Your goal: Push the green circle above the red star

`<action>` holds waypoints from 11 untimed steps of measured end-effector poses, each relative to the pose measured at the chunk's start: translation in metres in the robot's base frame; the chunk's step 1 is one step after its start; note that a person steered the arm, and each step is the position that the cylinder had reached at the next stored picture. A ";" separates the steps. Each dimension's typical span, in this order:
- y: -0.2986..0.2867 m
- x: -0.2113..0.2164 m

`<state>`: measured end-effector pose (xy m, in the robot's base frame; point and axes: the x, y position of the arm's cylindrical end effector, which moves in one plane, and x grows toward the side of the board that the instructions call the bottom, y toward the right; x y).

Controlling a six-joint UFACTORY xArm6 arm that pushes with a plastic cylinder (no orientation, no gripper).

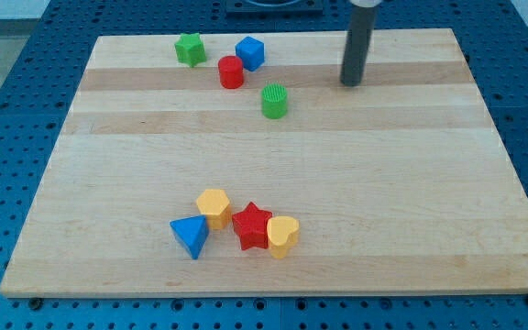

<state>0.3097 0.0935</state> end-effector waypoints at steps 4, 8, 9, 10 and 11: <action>0.005 0.071; 0.016 0.026; -0.010 0.028; -0.038 0.014; -0.069 0.020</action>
<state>0.3299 0.0245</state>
